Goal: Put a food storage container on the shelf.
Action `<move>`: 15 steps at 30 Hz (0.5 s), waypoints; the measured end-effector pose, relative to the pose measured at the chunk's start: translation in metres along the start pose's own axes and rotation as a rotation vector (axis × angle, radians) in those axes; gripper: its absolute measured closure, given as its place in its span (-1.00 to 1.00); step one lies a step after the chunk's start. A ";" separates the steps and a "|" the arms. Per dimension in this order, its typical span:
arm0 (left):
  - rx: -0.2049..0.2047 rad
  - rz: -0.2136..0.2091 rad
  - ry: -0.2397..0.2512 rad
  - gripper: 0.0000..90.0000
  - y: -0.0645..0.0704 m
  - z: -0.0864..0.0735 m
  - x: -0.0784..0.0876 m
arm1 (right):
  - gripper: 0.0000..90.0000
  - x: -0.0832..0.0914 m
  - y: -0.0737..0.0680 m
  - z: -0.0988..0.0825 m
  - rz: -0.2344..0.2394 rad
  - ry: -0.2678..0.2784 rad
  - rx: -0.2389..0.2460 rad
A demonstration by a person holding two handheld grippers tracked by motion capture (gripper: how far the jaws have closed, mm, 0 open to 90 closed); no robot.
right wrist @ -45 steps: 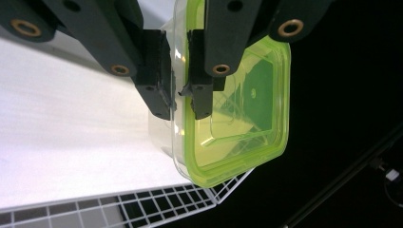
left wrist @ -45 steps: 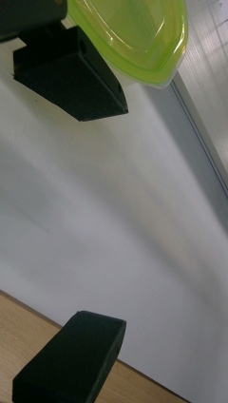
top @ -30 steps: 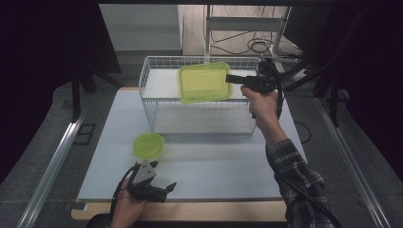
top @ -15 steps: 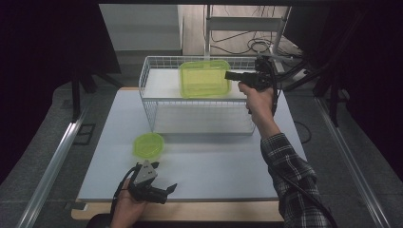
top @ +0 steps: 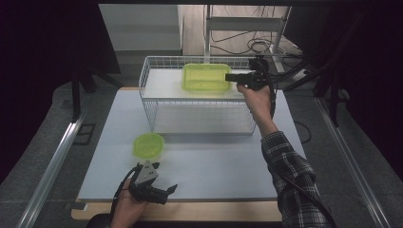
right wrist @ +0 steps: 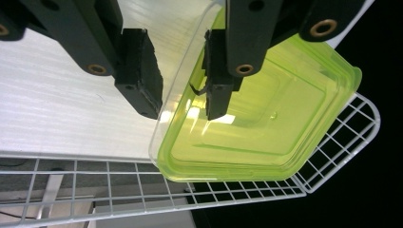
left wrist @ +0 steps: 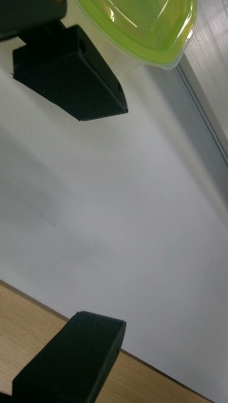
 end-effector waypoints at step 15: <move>-0.002 0.000 -0.002 -0.95 0.000 0.000 0.000 | 0.11 -0.005 -0.002 0.002 -0.087 0.009 0.109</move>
Point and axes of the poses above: each handheld gripper's, and its own axes: x roughly backward along the jaws, z roughly out of its top, y roughly to its right, the point moved 7 cm from there along -x, roughly forward along the jaws, and after that the axes turned 12 degrees about -z, right-handed, at the moved point
